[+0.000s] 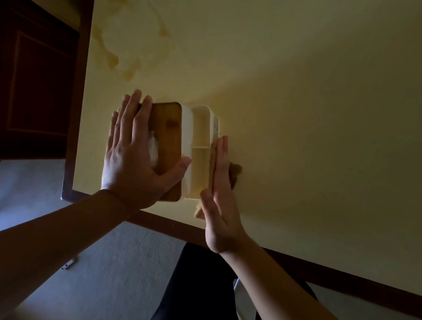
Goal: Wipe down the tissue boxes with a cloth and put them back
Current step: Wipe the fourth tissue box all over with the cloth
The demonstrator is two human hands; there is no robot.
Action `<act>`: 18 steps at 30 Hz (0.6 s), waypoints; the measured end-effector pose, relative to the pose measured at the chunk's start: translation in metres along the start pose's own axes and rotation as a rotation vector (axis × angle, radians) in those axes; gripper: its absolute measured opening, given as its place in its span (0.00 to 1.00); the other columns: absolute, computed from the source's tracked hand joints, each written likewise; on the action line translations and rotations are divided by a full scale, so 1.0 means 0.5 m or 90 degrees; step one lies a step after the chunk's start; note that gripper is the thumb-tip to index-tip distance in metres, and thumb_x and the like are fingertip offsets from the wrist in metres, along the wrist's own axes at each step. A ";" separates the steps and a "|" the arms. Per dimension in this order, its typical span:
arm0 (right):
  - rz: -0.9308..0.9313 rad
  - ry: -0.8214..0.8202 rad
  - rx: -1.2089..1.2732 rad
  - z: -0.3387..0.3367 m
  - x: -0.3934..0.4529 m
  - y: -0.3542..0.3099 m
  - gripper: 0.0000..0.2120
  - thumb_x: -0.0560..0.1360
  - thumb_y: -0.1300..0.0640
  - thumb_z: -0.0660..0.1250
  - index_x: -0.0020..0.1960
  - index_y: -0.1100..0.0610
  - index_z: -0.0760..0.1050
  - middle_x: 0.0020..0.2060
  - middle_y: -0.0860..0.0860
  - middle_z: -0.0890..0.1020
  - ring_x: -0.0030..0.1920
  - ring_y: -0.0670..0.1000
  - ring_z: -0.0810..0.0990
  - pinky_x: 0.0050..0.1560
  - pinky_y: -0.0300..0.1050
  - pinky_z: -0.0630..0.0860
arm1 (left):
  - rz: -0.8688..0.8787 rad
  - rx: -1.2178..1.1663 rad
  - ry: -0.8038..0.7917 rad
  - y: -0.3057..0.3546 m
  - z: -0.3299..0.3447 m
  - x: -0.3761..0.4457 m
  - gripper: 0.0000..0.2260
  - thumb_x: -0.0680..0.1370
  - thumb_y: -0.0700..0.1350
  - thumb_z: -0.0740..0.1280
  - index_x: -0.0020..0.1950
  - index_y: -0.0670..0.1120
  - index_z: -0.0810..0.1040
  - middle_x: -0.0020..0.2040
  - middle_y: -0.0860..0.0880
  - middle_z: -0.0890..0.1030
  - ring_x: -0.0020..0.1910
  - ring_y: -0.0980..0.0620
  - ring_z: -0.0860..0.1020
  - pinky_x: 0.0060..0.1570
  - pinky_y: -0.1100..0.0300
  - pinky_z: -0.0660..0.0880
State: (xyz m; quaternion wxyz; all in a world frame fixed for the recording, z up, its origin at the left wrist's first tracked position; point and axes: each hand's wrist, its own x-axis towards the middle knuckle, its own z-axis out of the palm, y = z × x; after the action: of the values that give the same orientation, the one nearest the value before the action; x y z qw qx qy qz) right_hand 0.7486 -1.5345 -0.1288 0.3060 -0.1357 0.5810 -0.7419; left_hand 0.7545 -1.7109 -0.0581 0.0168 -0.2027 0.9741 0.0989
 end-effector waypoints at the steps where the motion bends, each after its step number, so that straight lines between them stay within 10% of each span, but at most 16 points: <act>1: -0.002 -0.006 0.002 -0.004 0.016 0.004 0.42 0.83 0.30 0.50 0.86 0.50 0.38 0.86 0.50 0.43 0.86 0.58 0.46 0.80 0.73 0.55 | 0.001 0.001 0.000 0.000 0.000 0.000 0.50 0.73 0.74 0.61 0.84 0.42 0.55 0.84 0.43 0.55 0.84 0.44 0.51 0.79 0.36 0.55; 11: 0.010 -0.018 -0.089 -0.035 0.242 -0.032 0.33 0.87 0.41 0.43 0.86 0.58 0.46 0.86 0.52 0.46 0.85 0.48 0.43 0.85 0.57 0.45 | 0.001 0.012 -0.001 0.000 -0.001 0.000 0.51 0.73 0.76 0.60 0.83 0.41 0.55 0.83 0.41 0.57 0.83 0.41 0.52 0.80 0.37 0.53; 18: 0.014 -0.023 -0.045 -0.026 0.103 -0.013 0.29 0.89 0.49 0.46 0.86 0.53 0.42 0.86 0.49 0.45 0.86 0.49 0.45 0.84 0.64 0.50 | -0.006 0.008 0.009 0.004 0.000 0.000 0.50 0.74 0.74 0.61 0.83 0.41 0.55 0.83 0.41 0.57 0.84 0.42 0.51 0.81 0.39 0.52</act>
State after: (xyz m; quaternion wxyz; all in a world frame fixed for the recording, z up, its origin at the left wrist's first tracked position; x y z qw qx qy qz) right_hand 0.6994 -1.5550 -0.1343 0.3199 -0.1531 0.6025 -0.7150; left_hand 0.7538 -1.7089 -0.0575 0.0118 -0.2080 0.9738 0.0909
